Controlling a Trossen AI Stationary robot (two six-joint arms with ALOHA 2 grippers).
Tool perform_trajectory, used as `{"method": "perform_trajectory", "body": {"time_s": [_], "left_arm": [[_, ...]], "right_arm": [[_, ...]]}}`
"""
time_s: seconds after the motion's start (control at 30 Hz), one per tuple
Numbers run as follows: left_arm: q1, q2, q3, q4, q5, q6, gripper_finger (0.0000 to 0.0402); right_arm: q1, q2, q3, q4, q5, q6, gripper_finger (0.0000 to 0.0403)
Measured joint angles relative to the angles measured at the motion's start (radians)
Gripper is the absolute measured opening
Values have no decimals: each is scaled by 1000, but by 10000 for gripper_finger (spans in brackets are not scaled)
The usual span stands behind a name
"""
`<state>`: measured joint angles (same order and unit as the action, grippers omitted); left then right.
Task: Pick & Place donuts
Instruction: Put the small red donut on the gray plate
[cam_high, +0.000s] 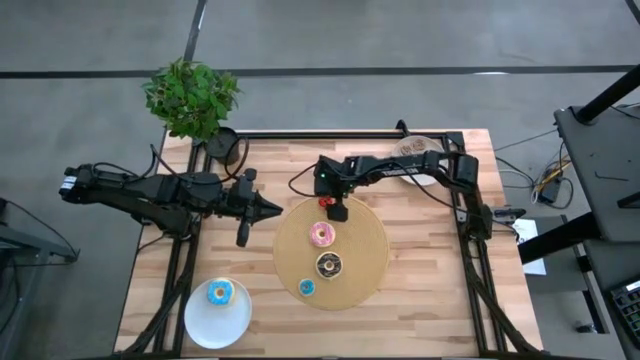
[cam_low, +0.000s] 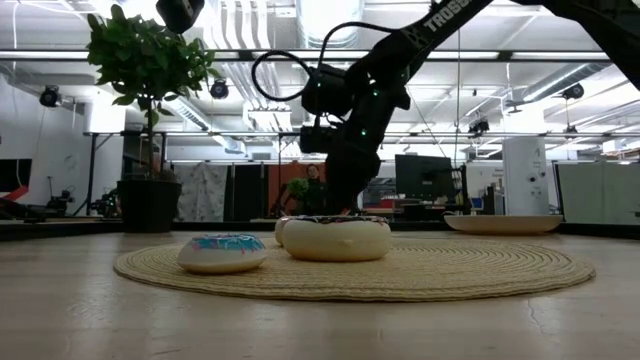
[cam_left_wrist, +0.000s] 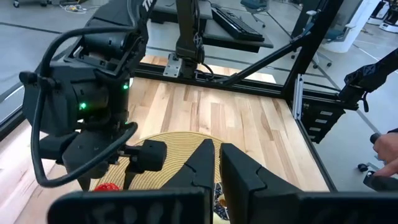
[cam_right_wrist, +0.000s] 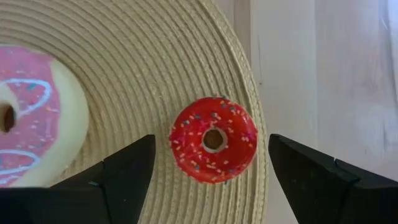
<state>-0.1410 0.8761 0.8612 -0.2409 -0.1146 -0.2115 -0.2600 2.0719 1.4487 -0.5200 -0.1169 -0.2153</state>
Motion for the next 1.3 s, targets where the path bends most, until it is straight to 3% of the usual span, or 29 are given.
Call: {"method": "perform_trajectory", "body": {"time_s": [0.5, 1.3], "left_arm": [[0, 0, 0, -4, -18, -1, 0], [1, 0, -1, -4, -18, -6, 0]], "right_arm": [[0, 20, 0, 1, 4, -26, 298], [-3, 20, -1, 1, -2, -34, 238]]}}
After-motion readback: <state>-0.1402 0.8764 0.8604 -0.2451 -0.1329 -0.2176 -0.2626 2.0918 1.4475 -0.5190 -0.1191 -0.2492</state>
